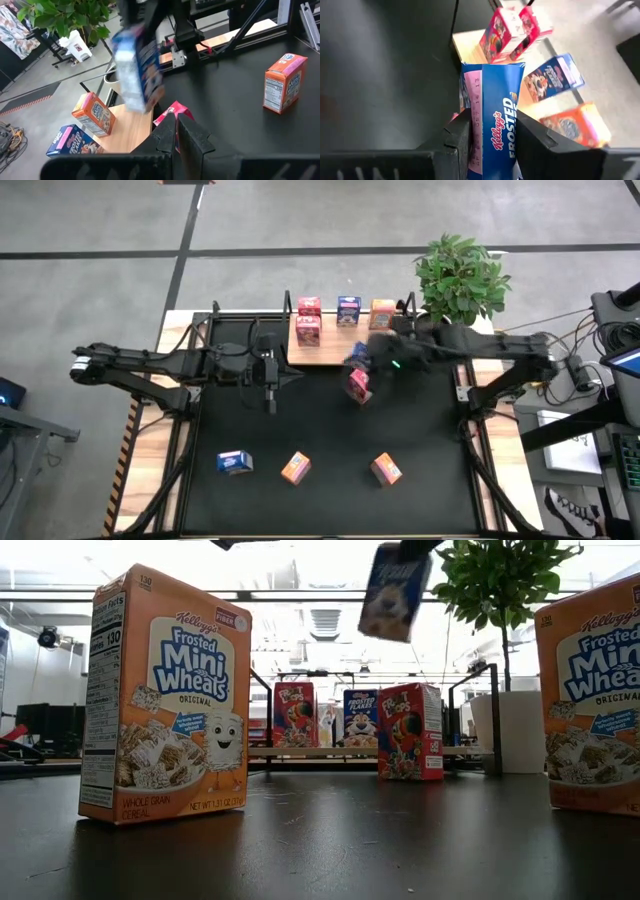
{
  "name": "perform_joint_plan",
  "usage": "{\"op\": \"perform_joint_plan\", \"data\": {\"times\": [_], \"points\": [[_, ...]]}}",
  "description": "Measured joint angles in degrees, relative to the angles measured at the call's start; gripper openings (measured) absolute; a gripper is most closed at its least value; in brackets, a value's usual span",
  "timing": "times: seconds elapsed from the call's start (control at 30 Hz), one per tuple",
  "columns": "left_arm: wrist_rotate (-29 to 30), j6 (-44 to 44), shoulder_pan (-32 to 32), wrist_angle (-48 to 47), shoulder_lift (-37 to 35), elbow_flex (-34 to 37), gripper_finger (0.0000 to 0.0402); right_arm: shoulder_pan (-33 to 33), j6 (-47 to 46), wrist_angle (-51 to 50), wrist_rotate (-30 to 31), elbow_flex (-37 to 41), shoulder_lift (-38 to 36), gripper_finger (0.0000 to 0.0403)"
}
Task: Stack cereal on shelf
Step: Put the top blue cereal box aligned with the other blue cereal box on the shelf
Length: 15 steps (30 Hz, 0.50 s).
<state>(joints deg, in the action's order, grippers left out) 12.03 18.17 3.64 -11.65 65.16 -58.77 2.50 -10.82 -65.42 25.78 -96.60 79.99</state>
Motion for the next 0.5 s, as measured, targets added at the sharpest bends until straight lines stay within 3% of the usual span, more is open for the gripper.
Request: {"op": "perform_joint_plan", "data": {"times": [0.3, 0.5], "points": [[0.00, 0.81, 0.01, -0.21, -1.95, 0.10, 0.0001, -20.35, 25.00, 3.53, -20.00, -5.61, 12.94, 0.0089], [0.00, 0.85, -0.01, -0.44, -3.73, 0.87, 0.0001, -28.53, 36.92, 5.88, -23.10, -5.68, 20.18, 0.0082]]}}
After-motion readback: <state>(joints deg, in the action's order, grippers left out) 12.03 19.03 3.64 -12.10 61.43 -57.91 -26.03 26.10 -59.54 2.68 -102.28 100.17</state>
